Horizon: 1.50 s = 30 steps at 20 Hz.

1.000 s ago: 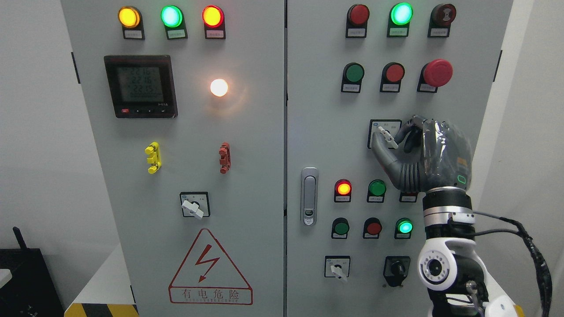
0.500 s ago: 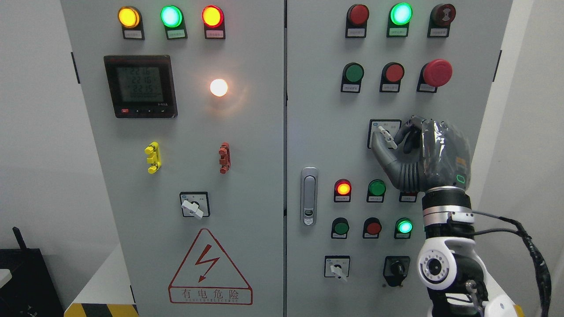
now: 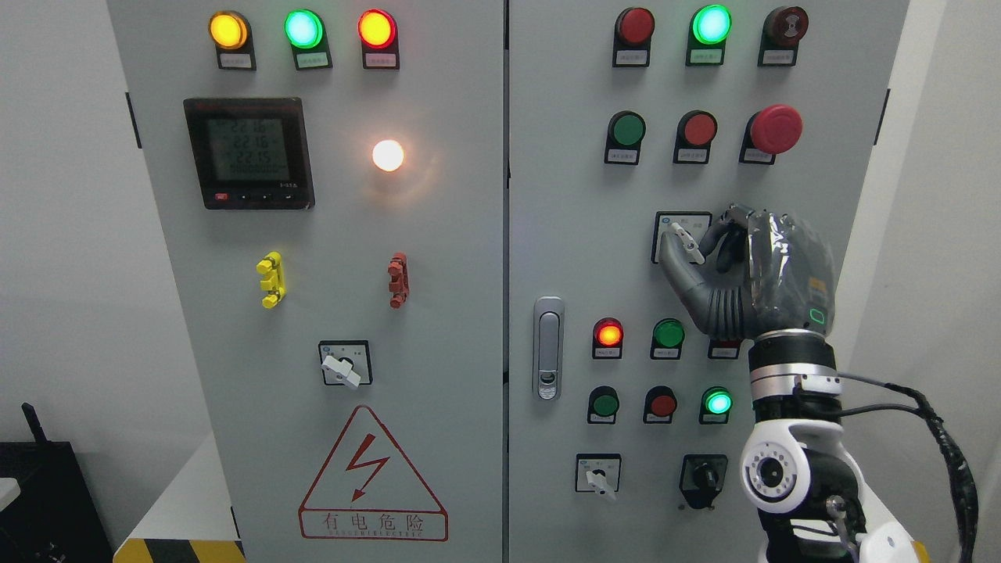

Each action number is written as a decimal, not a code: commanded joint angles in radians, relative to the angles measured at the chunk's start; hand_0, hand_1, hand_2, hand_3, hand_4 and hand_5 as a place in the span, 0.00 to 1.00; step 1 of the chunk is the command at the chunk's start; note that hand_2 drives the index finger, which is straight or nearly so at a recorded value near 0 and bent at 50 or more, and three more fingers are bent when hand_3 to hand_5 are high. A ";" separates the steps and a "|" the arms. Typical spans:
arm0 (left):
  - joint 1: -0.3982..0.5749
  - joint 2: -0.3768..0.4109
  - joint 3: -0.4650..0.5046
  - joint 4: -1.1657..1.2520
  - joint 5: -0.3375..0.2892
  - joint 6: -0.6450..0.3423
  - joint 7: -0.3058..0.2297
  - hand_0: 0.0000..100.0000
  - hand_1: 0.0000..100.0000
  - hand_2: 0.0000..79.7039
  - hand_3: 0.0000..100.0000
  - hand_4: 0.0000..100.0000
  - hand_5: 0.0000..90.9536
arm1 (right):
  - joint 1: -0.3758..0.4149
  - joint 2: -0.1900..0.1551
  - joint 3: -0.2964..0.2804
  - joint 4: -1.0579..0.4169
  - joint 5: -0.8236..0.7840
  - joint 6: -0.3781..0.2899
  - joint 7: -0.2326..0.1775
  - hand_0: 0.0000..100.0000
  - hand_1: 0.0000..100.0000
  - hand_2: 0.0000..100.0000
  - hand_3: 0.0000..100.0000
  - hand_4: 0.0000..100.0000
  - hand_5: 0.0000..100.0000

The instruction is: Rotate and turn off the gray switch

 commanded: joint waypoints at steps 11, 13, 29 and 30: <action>0.001 0.000 0.032 0.023 -0.008 0.001 0.005 0.12 0.39 0.00 0.00 0.00 0.00 | -0.006 0.002 0.003 0.001 -0.003 -0.001 0.010 0.47 0.34 0.75 0.93 0.82 0.98; 0.001 0.000 0.032 0.023 -0.008 0.001 0.005 0.12 0.39 0.00 0.00 0.00 0.00 | -0.006 0.002 0.001 0.002 -0.003 -0.001 0.010 0.48 0.34 0.75 0.93 0.82 0.98; 0.000 0.000 0.032 0.023 -0.008 0.001 0.005 0.12 0.39 0.00 0.00 0.00 0.00 | -0.006 0.003 0.009 0.010 -0.005 -0.001 0.013 0.51 0.32 0.75 0.95 0.83 0.99; 0.000 0.000 0.032 0.023 -0.008 0.001 0.005 0.12 0.39 0.00 0.00 0.00 0.00 | -0.006 0.003 0.009 0.010 -0.005 -0.001 0.013 0.51 0.31 0.75 0.95 0.83 0.99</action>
